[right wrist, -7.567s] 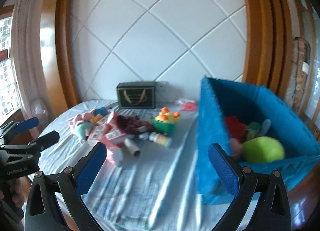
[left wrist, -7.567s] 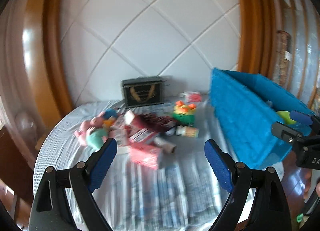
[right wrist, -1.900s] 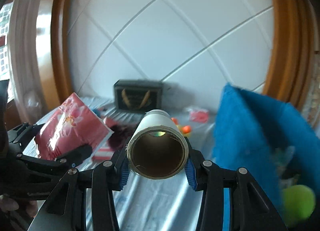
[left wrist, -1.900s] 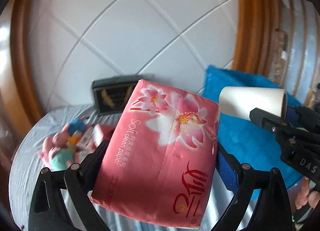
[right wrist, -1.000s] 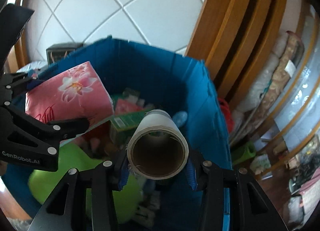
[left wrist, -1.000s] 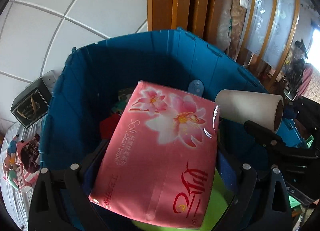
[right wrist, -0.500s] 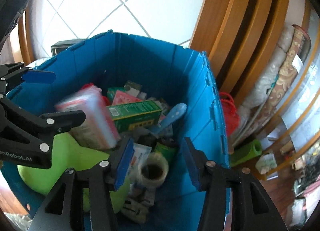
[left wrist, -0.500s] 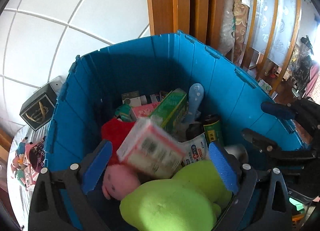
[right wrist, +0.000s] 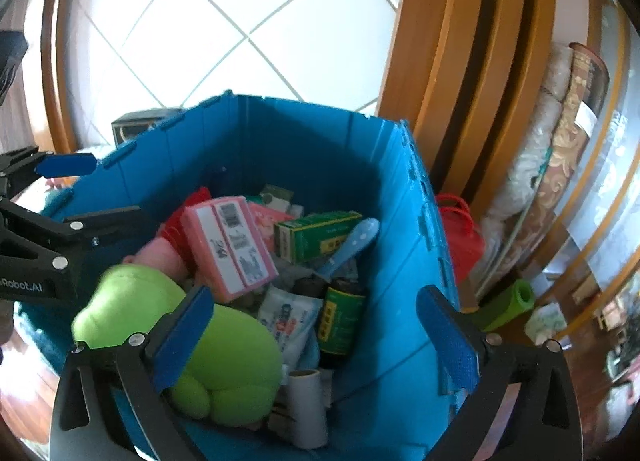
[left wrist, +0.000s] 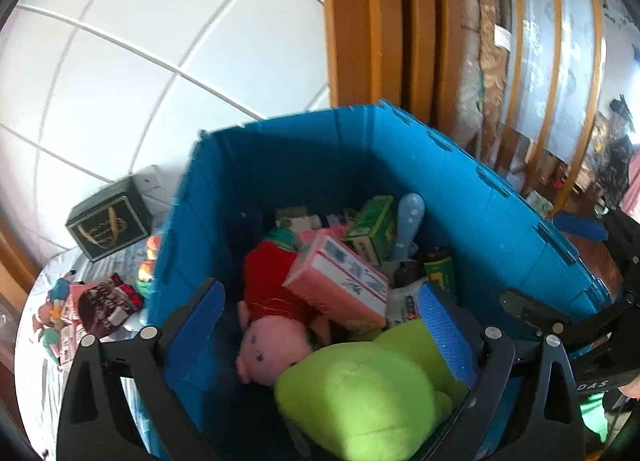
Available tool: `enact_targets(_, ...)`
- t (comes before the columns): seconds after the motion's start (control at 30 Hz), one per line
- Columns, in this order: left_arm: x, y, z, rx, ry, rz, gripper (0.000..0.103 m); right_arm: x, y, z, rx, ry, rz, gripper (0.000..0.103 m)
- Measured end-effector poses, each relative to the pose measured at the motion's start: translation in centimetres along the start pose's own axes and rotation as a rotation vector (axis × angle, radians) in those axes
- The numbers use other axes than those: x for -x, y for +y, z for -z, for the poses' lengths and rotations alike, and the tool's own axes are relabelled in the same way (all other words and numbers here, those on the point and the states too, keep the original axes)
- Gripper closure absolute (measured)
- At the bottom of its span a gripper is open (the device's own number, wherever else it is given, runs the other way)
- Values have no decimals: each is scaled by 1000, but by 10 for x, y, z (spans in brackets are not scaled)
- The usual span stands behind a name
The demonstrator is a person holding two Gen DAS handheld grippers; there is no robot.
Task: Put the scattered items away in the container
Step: 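Withdraw both open tools from the crate back over the table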
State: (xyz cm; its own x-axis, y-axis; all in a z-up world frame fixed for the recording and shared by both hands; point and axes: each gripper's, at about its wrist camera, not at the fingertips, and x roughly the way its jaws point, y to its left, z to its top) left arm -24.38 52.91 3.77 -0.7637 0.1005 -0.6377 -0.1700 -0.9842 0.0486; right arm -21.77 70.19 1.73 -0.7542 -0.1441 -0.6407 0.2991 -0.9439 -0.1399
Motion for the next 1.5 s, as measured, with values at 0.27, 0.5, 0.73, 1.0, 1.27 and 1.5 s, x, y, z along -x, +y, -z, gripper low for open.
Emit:
enact_targets(0.27, 35, 52, 17, 69, -67, -83, 4, 13, 40, -12, 25, -54, -57, 0)
enact_targets(0.5, 63, 119, 45, 124, -86, -122, 4, 25, 103, -30, 59, -89, -83, 0)
enact_targets(0.73, 107, 209, 92, 200, -111, -168, 4, 42, 190, -50, 90, -133, -129, 0)
enact_targets(1.0, 156, 313, 165, 269, -103, -225, 4, 57, 311, -55, 127, -142, -190, 0)
enact_targets(1.27, 190, 409, 234, 356, -44, -312, 4, 59, 417, -44, 144, -95, -263, 0)
enact_targets(1.5, 189, 461, 270, 456, 1, -367, 4, 28, 472, -46, 172, -28, -312, 0)
